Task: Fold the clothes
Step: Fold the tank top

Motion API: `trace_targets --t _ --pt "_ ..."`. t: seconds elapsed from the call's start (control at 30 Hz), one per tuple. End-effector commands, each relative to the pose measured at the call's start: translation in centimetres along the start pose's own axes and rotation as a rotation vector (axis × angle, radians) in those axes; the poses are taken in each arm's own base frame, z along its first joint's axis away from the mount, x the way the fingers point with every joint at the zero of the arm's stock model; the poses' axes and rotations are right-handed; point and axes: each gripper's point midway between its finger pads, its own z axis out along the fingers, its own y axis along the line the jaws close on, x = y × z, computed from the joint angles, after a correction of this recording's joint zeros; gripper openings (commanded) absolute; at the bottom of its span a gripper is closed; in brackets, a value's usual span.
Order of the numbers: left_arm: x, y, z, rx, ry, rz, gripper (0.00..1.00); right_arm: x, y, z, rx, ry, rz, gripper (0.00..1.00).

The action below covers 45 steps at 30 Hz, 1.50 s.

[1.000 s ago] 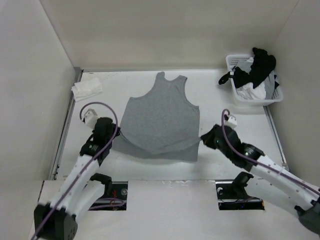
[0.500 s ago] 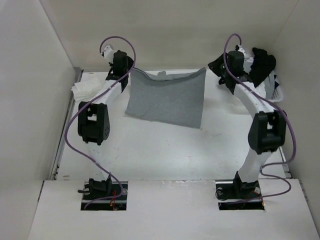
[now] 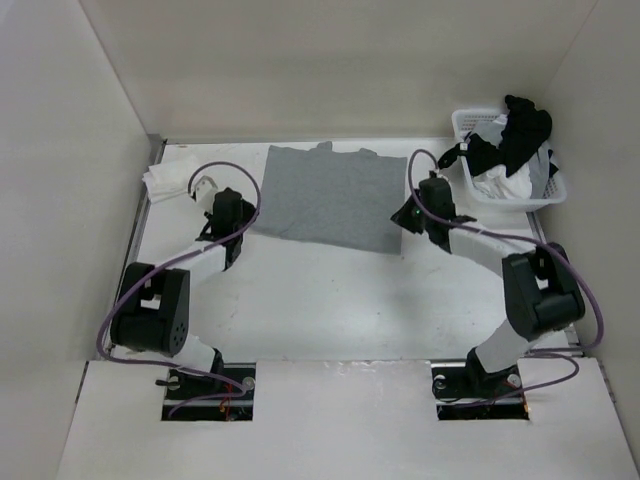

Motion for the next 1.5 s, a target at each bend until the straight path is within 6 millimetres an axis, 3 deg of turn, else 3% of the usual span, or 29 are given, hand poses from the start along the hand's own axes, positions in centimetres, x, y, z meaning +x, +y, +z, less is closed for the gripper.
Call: trace_targets --t 0.0,0.07,0.2,0.37,0.57,0.97,1.23,1.47 --pt "-1.7 -1.0 -2.0 0.100 -0.061 -0.104 0.39 -1.0 3.5 -3.0 -0.150 -0.140 0.016 0.00" --pt "-0.4 -0.2 -2.2 0.100 -0.007 -0.125 0.38 0.9 2.4 -3.9 -0.147 -0.127 0.025 0.01" --pt "2.1 1.3 -1.5 0.080 0.066 -0.140 0.38 3.0 0.4 -4.9 -0.127 -0.110 0.029 0.09" --pt "3.4 1.6 -0.6 0.112 0.109 -0.201 0.39 5.1 -1.8 -4.9 -0.101 -0.077 0.033 0.22" --pt "4.7 2.9 0.4 0.073 0.147 -0.229 0.31 6.0 -3.5 -4.5 -0.078 -0.069 0.057 0.35" --pt "5.5 4.5 2.1 0.004 0.138 -0.233 0.17 6.7 -5.0 -4.2 -0.037 -0.043 0.094 0.47" --pt "5.3 5.3 2.5 -0.012 0.127 -0.240 0.09 7.5 -5.1 -3.0 -0.002 0.007 0.145 0.44" --pt "5.4 5.3 2.7 -0.011 0.127 -0.242 0.07 7.5 -5.3 -2.3 0.017 0.002 0.208 0.32"
